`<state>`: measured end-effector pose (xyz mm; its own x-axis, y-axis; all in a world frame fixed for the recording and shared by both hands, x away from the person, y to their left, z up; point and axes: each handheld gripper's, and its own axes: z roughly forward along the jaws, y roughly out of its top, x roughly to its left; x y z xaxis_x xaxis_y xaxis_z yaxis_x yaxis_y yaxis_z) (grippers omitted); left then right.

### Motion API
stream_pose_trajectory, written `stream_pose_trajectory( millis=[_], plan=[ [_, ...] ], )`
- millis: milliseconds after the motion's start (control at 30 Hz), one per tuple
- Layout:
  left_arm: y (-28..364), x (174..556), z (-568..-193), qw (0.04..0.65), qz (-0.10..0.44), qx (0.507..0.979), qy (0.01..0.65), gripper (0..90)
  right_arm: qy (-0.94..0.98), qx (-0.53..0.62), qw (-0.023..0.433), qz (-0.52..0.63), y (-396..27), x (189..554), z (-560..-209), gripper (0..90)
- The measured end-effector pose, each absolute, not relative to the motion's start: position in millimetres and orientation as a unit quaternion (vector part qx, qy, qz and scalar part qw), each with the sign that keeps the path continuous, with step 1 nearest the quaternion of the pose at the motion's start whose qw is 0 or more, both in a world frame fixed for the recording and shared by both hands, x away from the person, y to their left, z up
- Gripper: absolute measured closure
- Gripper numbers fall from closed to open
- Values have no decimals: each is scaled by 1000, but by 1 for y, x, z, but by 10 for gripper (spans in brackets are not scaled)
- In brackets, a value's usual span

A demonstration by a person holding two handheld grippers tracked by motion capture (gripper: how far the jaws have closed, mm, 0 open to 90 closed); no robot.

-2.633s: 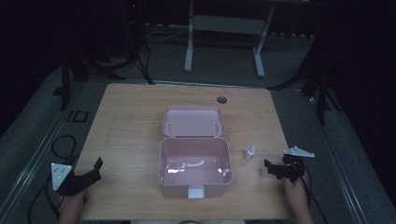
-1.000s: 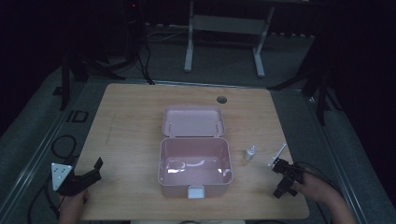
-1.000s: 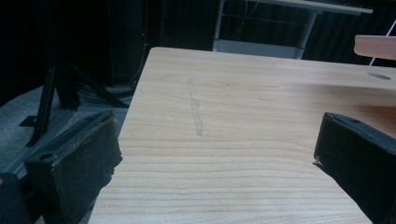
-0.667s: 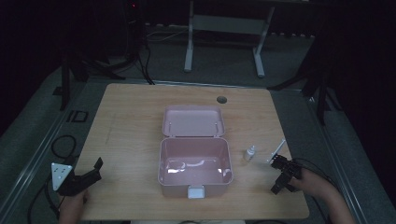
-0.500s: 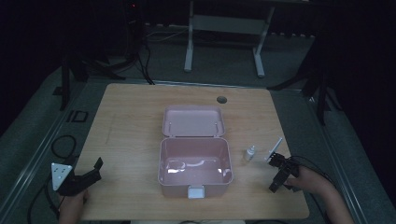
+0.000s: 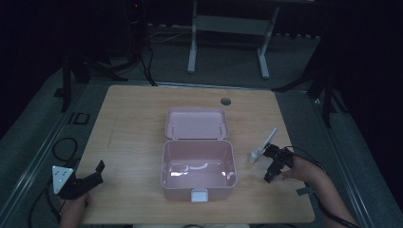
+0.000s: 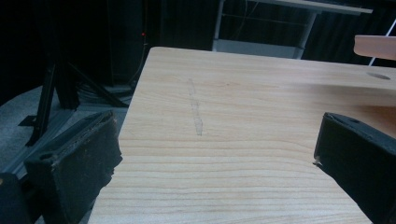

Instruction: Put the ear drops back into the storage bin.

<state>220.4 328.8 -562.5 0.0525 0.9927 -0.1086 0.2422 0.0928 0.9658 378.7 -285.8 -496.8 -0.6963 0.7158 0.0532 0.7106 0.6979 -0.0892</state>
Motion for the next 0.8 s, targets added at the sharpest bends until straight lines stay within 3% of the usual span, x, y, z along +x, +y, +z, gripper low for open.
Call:
stream_pose_trajectory(
  millis=[467,800],
  plan=[
    [329,220,-562,477,393,548,564,5,-908,-417,38,9,-262,419,-495,145],
    [329,220,-562,477,393,548,563,5,-907,-417,57,13,-244,434,-499,347]
  ],
)
